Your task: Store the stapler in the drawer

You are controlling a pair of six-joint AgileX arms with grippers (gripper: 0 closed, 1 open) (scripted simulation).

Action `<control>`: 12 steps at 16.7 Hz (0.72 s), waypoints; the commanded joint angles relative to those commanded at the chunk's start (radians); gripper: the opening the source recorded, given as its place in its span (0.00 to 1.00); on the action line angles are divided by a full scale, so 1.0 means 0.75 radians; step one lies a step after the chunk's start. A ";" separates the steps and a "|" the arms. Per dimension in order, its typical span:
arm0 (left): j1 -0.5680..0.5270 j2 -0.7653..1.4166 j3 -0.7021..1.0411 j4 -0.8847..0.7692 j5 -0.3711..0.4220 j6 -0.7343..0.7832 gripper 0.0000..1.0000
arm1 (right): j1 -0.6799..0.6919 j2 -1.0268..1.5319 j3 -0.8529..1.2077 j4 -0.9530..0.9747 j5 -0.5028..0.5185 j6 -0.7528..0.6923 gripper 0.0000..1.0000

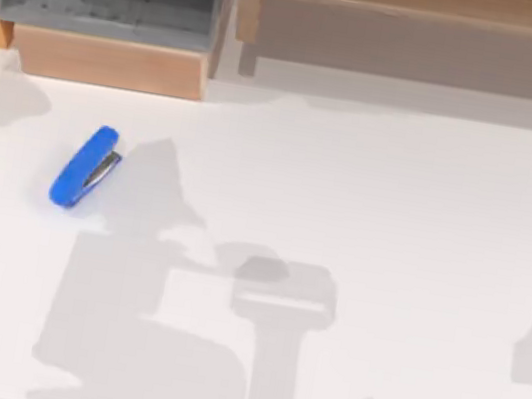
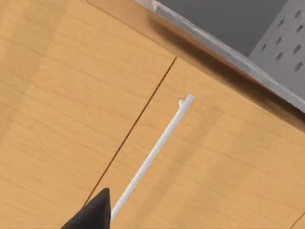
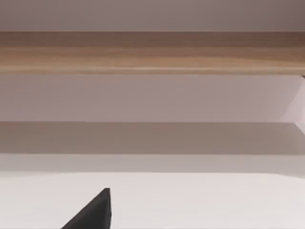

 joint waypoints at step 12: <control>0.200 1.008 0.495 0.525 0.179 0.697 1.00 | 0.000 0.000 0.000 0.000 0.000 0.000 1.00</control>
